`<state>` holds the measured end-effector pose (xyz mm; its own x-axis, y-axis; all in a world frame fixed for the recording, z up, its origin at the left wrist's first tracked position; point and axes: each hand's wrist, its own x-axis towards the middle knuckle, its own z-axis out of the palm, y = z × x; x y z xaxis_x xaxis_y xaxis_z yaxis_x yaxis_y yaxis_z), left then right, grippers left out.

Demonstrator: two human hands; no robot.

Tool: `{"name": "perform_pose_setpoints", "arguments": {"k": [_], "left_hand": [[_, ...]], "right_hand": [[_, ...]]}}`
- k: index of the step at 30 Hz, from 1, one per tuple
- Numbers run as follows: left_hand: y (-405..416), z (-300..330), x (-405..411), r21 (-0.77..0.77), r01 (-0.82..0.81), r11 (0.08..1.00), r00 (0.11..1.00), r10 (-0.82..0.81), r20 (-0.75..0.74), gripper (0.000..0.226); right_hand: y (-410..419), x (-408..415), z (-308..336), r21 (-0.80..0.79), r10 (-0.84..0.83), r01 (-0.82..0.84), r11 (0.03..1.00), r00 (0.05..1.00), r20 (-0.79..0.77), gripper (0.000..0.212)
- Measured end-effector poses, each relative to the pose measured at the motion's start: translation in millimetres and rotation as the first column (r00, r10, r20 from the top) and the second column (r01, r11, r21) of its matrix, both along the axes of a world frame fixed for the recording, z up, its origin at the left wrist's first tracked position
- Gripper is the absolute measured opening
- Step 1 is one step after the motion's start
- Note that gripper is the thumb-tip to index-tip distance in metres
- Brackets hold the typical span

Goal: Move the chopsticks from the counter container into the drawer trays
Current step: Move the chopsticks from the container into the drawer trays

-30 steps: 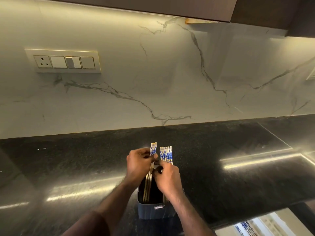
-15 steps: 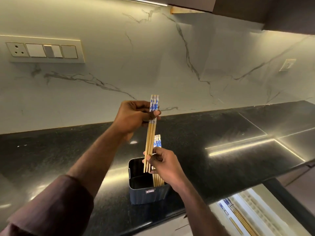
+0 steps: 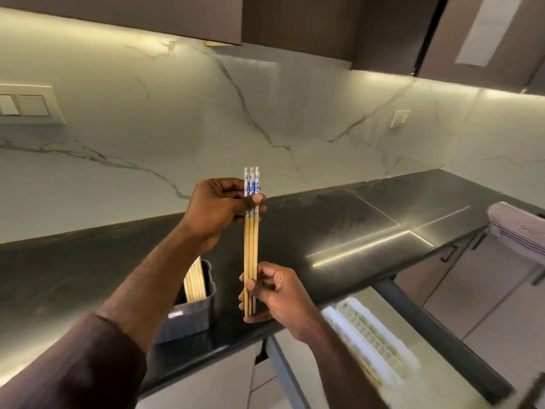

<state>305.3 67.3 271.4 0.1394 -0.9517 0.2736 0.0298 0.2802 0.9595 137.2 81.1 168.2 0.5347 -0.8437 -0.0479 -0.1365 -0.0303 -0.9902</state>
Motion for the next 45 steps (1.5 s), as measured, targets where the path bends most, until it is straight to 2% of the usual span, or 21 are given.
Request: {"name": "perform_pose_setpoints", "arguments": {"k": [5, 7, 16, 18, 21, 28, 32, 36, 39, 42, 45], "left_hand": [[20, -23, -85, 0.023, -0.039, 0.999, 0.998, 0.040, -0.050, 0.026], [23, -32, -122, 0.033, -0.041, 0.999, 0.997, 0.043, -0.060, 0.023], [6, -65, -265, 0.164, 0.024, 0.986, 0.993, -0.005, -0.115, 0.020], [-3, -73, -290, 0.185, 0.038, 0.982, 0.992, -0.014, -0.127, 0.019], [-19, -91, -318, 0.225, 0.053, 0.973, 0.991, -0.024, -0.130, 0.018], [-81, -160, -361, 0.336, 0.036, 0.941, 0.994, 0.001, -0.109, 0.017], [-123, -216, -376, 0.423, -0.033, 0.906, 0.998, 0.049, -0.026, 0.019], [-152, -270, -382, 0.498, -0.157, 0.853, 0.985, 0.101, 0.137, 0.016], [-166, -301, -383, 0.509, -0.176, 0.842, 0.963, 0.040, 0.266, 0.012], [-172, -332, -382, 0.502, -0.173, 0.847, 0.923, -0.038, 0.382, 0.018], [-173, -361, -379, 0.480, -0.263, 0.837, 0.836, -0.051, 0.546, 0.035]], "right_hand": [[20, -94, -3, -0.005, 0.009, -0.009, 1.000, 0.995, -0.104, 0.010], [25, -134, -4, -0.012, -0.002, 0.000, 1.000, 0.989, -0.146, 0.010], [31, -278, -16, 0.000, -0.152, 0.159, 0.987, 0.941, -0.301, 0.007], [27, -301, -22, -0.008, -0.182, 0.190, 0.982, 0.925, -0.334, 0.006], [18, -327, -33, 0.065, -0.213, 0.250, 0.966, 0.913, -0.348, 0.007], [-33, -366, -73, 0.117, -0.223, 0.320, 0.940, 0.838, -0.497, 0.012], [-74, -378, -104, 0.162, -0.192, 0.355, 0.921, 0.774, -0.603, 0.015], [-111, -380, -142, 0.196, -0.145, 0.376, 0.906, 0.710, -0.689, 0.016], [-132, -379, -173, 0.181, -0.115, 0.377, 0.908, 0.641, -0.759, 0.015], [-151, -375, -205, 0.155, -0.047, 0.295, 0.943, 0.578, -0.815, 0.018], [-171, -371, -234, 0.092, -0.004, 0.177, 0.980, 0.480, -0.877, 0.025]]}}
